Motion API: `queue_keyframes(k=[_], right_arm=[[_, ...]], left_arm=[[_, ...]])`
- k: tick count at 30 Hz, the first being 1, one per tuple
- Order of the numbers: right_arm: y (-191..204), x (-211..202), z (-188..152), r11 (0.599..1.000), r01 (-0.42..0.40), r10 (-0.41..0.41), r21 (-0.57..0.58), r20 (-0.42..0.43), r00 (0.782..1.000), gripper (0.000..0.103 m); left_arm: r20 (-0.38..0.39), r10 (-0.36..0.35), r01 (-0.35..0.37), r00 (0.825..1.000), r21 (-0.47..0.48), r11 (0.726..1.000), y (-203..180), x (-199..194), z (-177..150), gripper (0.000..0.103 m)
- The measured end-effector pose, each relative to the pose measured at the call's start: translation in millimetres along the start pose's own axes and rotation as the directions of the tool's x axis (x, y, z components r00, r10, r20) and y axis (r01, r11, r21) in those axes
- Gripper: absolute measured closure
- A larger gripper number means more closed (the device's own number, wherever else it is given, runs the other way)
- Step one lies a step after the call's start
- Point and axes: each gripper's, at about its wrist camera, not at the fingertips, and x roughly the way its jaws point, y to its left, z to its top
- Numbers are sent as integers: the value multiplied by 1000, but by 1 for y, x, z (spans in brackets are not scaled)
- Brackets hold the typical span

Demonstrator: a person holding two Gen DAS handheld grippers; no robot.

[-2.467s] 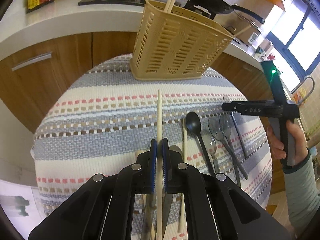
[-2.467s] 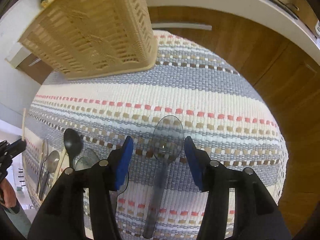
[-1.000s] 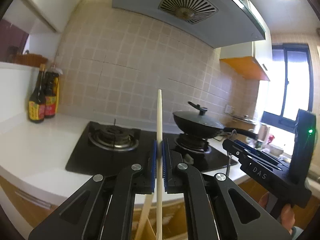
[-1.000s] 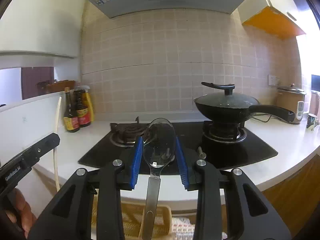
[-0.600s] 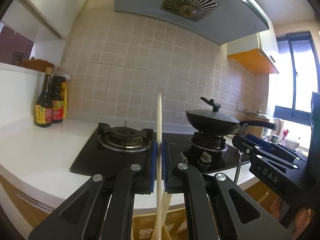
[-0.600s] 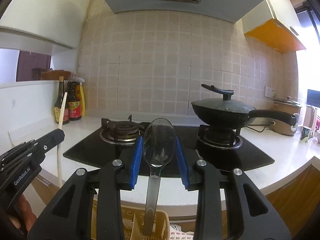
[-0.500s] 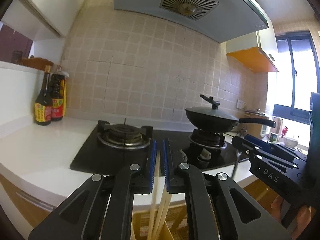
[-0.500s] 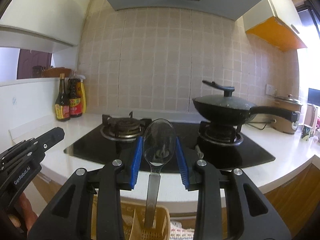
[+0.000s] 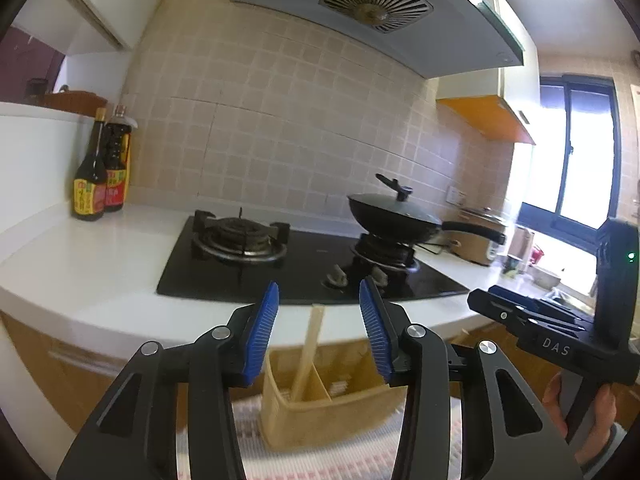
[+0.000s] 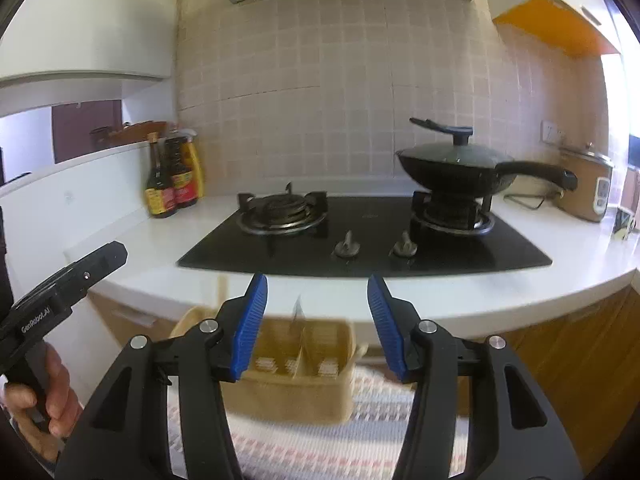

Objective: Organize utensils
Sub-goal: 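Grasp a clear plastic spoon with the left tool while the right tool grasps another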

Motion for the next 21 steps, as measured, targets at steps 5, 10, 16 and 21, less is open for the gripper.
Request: queue_keyframes(k=[5, 10, 16, 21], right_arm=[[13, -29, -13, 1000, -24, 23, -18, -90, 996, 54], [22, -37, -42, 999, -43, 38, -17, -225, 974, 54], [25, -17, -90, 998, -62, 55, 0, -446, 893, 54], [22, 2, -135, 998, -56, 55, 17, -603, 796, 54]], left_arm=[[-112, -32, 32, 993, 6, 999, -6, -28, -7, 58], [-300, 9, 18, 954, 87, 996, -12, -41, -45, 58], [-551, 83, -15, 830, 127, 992, 7, -34, -112, 60], [-715, 81, 10, 694, 122, 993, 25, -22, -163, 64]])
